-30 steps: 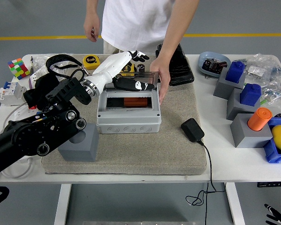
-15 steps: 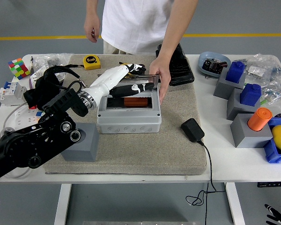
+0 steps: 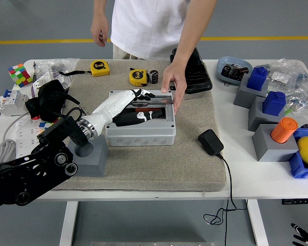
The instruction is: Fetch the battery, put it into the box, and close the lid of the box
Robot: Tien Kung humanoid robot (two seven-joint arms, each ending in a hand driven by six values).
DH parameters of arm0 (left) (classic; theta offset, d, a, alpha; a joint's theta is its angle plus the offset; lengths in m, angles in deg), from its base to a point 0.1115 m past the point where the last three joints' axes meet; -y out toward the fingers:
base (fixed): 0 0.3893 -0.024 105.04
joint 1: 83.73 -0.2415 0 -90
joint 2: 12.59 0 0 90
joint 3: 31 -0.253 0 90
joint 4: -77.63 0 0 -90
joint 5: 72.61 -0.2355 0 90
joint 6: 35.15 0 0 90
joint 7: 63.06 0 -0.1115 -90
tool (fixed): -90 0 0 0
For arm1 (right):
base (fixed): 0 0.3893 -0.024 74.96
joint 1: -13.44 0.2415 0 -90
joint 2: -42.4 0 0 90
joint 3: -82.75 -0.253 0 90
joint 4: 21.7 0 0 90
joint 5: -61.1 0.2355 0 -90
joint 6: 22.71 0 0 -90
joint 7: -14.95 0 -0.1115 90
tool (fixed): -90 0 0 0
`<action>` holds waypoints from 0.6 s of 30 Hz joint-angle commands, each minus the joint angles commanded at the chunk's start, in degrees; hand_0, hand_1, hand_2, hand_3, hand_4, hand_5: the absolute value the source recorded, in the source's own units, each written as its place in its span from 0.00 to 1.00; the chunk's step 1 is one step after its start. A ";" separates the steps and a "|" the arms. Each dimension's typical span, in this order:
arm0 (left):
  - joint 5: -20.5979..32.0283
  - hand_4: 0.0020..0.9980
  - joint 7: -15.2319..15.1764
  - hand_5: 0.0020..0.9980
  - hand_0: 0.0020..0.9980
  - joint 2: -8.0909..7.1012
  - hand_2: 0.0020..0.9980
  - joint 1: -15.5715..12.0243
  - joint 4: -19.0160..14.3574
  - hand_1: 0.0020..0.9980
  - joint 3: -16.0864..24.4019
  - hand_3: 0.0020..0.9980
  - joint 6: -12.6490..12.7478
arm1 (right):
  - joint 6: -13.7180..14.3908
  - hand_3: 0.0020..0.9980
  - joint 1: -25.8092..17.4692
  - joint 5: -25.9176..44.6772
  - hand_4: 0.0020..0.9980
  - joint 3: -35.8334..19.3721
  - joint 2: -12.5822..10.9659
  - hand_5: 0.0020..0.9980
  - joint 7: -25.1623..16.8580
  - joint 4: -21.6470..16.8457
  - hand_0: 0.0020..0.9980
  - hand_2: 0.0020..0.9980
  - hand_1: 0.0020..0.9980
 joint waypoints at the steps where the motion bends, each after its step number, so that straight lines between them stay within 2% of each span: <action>1: 0.06 1.00 0.01 0.98 0.68 -0.02 0.74 -0.55 -0.05 0.77 0.28 0.80 -0.04 | 0.01 0.55 0.00 -0.01 0.91 -0.05 -0.01 0.48 -0.02 0.00 0.63 0.67 0.69; 6: 0.42 1.00 -0.02 0.97 0.67 -0.23 0.74 -2.47 -0.74 0.76 1.60 0.80 -0.27 | 0.05 0.55 0.04 -0.04 0.91 -0.20 -0.06 0.48 -0.07 0.00 0.63 0.67 0.69; 11: 0.09 1.00 -1.35 0.97 0.67 -0.32 0.74 -4.78 -2.16 0.76 5.15 0.80 0.13 | 0.07 0.55 -0.01 0.04 0.91 -0.20 -0.10 0.48 -0.14 0.00 0.63 0.67 0.69; 14: 0.08 1.00 -2.81 0.97 0.67 -0.19 0.74 -6.28 -2.58 0.76 8.24 0.80 0.71 | 0.10 0.55 0.08 0.05 0.91 -0.24 -0.16 0.48 -0.18 0.00 0.63 0.67 0.69; 18: 2.19 1.00 -7.10 0.96 0.67 0.30 0.74 -8.67 -1.83 0.76 12.73 0.79 2.60 | 0.12 0.55 0.23 0.22 0.91 -0.21 -0.30 0.48 -0.28 0.00 0.63 0.67 0.69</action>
